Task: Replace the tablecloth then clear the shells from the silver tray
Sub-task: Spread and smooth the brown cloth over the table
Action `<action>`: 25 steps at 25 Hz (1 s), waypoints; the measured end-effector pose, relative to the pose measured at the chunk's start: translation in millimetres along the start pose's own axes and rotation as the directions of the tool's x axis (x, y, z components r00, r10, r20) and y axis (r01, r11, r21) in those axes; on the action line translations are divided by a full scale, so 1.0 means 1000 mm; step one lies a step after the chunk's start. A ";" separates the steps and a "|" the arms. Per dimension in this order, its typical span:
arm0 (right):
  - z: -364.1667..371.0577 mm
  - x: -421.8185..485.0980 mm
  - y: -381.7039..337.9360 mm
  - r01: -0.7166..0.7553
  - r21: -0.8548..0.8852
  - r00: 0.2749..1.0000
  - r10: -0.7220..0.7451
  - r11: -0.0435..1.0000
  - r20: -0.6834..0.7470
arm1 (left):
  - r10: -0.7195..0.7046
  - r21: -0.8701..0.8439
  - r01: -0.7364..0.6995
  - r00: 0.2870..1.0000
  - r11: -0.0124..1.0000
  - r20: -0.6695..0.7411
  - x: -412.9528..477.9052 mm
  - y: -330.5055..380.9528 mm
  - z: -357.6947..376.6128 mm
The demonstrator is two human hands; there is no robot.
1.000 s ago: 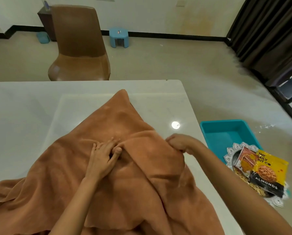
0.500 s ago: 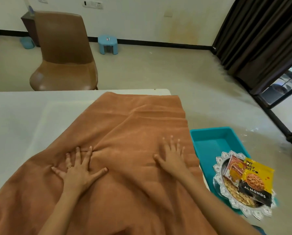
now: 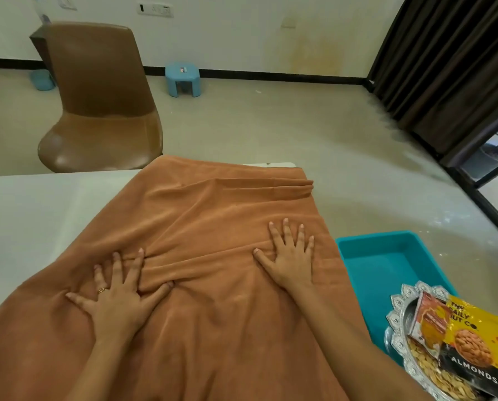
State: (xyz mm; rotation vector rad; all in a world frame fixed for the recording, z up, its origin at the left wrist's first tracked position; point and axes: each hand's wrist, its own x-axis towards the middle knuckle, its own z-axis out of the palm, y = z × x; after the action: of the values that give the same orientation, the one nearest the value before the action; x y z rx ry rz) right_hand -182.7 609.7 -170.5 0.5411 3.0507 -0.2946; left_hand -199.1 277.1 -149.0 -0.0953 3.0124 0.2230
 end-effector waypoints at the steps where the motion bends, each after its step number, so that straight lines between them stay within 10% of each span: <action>1: 0.000 0.013 0.001 0.003 0.005 1.000 -0.003 1.000 -0.009 | 0.002 0.004 -0.002 1.000 1.000 -0.015 0.010 0.005 0.001; 13: -0.011 0.129 0.043 0.032 -0.015 0.999 -0.032 0.999 -0.037 | 0.094 -0.002 -0.095 0.992 0.995 -0.089 0.089 0.067 0.013; 17: -0.026 0.129 0.065 0.084 0.039 0.996 -0.085 0.996 0.019 | 0.347 -0.214 -0.360 0.933 0.908 -0.099 0.075 0.068 0.004; 21: -0.044 0.053 0.058 0.058 0.130 0.986 -0.037 0.990 -0.163 | 0.359 -0.275 -0.426 0.896 0.862 -0.264 0.009 0.059 -0.008; 25: -0.002 -0.148 0.022 0.138 0.135 0.989 -0.131 0.981 -0.062 | 0.360 -0.066 -0.363 0.932 0.930 -0.049 -0.071 0.042 0.016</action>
State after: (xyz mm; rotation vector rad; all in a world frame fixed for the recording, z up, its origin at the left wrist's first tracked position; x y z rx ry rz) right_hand -36.2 580.9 -163.2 0.3530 3.1412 -0.5088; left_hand -129.8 324.3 -149.6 0.4591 3.0331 0.3689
